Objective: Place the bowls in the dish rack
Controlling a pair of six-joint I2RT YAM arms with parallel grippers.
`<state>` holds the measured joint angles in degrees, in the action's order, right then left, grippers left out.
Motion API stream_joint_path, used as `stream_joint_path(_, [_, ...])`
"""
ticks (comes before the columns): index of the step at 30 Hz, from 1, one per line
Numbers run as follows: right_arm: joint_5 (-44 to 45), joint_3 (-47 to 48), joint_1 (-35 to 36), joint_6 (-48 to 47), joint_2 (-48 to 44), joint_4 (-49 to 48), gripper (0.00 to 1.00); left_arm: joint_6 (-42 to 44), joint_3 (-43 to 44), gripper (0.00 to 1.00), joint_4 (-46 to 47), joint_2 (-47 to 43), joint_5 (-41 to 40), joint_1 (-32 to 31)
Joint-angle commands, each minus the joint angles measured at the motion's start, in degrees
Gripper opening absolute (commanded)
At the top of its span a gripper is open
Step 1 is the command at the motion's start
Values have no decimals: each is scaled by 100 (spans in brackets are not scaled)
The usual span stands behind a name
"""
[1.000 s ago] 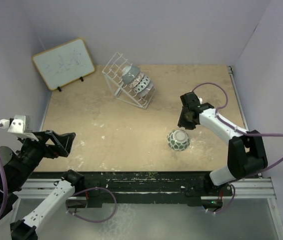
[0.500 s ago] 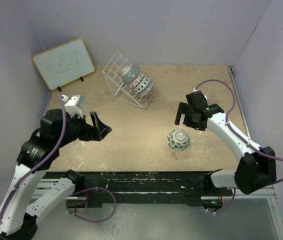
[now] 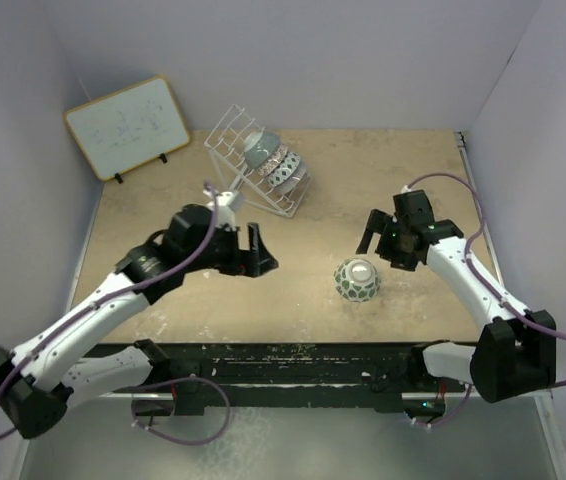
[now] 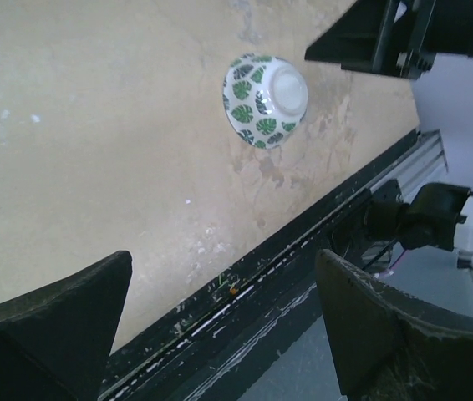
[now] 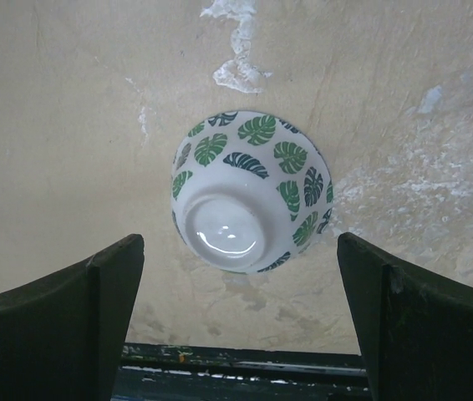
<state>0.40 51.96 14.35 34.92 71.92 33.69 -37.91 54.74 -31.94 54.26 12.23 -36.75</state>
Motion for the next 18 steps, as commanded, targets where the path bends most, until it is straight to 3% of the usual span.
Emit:
stream_joint_path(1, [-787, -112, -495, -25, -369, -331, 100, -190, 164, 94, 1075, 835, -915, -1062])
stream_joint_path(12, [-2544, -978, -1970, 147, -793, -887, 100, -152, 119, 91, 3256, 2537, -1504, -1780])
stream_joint_path(18, [-2480, -890, -2112, 18, -940, -724, 100, -63, 828, 83, 3429, 3741, -1618, -1886])
